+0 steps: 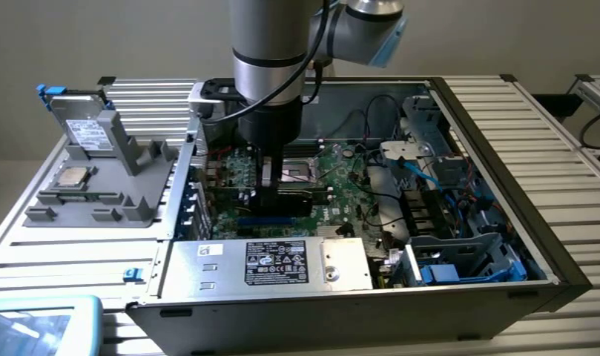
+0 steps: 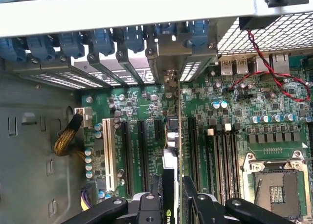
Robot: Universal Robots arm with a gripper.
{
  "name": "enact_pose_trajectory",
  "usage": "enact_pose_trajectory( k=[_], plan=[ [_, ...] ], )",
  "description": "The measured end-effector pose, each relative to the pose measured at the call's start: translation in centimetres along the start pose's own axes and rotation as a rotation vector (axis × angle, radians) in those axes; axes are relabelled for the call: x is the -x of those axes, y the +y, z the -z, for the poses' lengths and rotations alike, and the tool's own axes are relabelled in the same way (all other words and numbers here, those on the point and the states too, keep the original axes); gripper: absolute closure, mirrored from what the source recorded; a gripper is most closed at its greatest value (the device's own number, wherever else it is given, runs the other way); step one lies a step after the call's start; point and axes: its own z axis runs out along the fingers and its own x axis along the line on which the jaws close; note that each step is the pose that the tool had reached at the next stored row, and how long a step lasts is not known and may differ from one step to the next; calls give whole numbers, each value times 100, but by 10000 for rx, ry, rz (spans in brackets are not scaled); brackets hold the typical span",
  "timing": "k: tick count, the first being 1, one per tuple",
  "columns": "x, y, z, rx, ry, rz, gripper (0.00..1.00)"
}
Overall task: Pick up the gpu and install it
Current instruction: 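Insert the gpu into the slot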
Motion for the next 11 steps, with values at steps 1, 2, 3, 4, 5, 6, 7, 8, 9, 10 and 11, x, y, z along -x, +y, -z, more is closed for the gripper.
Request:
enact_pose_trajectory(
  k=[1, 2, 3, 4, 5, 6, 7, 8, 9, 10, 11],
  plan=[
    [2, -2, 0, -1, -1, 20, 72],
    [4, -5, 0, -3, 1, 65, 72],
    [5, -8, 0, -5, 2, 119, 72],
    [5, -9, 0, -6, 5, 145, 72],
    [5, -9, 0, -6, 8, 146, 72],
    [5, -9, 1, -6, 9, 147, 72],
    [7, -16, 1, -7, 10, 162, 72],
    [9, -22, 1, -8, 11, 199, 72],
    [10, -22, 1, -10, 12, 245, 72],
    [11, -22, 1, -10, 13, 266, 72],
    [11, -22, 1, -11, 13, 266, 72]
  ],
)
